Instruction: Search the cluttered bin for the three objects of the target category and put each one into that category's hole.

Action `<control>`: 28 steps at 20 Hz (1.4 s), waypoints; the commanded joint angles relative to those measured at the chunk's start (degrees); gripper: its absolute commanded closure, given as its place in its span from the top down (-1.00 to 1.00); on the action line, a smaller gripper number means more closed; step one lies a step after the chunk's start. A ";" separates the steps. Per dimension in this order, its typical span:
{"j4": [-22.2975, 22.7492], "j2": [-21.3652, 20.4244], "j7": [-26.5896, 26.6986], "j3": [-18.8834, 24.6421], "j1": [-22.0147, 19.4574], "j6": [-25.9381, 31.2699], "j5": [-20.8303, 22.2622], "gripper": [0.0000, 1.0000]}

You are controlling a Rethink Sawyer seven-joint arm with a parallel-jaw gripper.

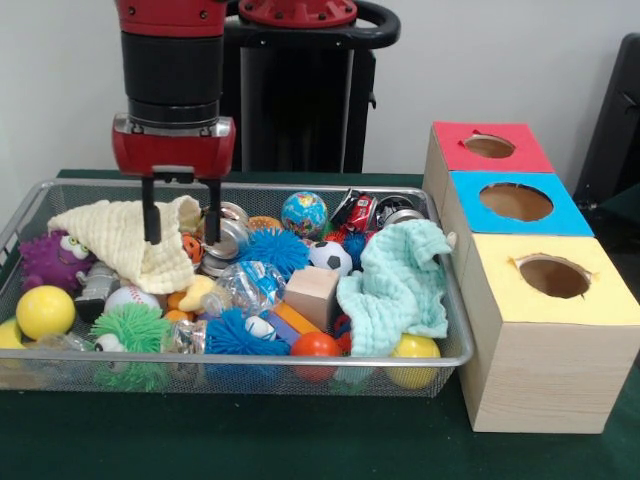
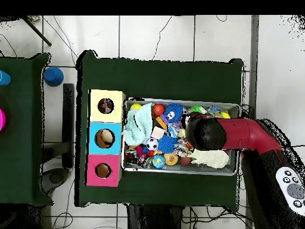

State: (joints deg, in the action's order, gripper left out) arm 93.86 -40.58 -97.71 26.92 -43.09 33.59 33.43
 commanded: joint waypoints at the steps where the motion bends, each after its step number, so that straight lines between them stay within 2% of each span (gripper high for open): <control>1: 0.83 1.22 16.28 3.01 -2.40 7.67 3.74 1.00; 9: -0.07 1.27 18.03 2.53 -1.78 10.06 7.07 1.00; 17: -0.02 2.83 14.92 1.10 1.32 10.40 10.45 1.00; 28: 0.33 6.14 11.42 -0.12 2.19 8.79 12.09 1.00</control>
State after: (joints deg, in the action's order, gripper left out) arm 93.84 -38.04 -97.47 26.95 -41.31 37.63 41.33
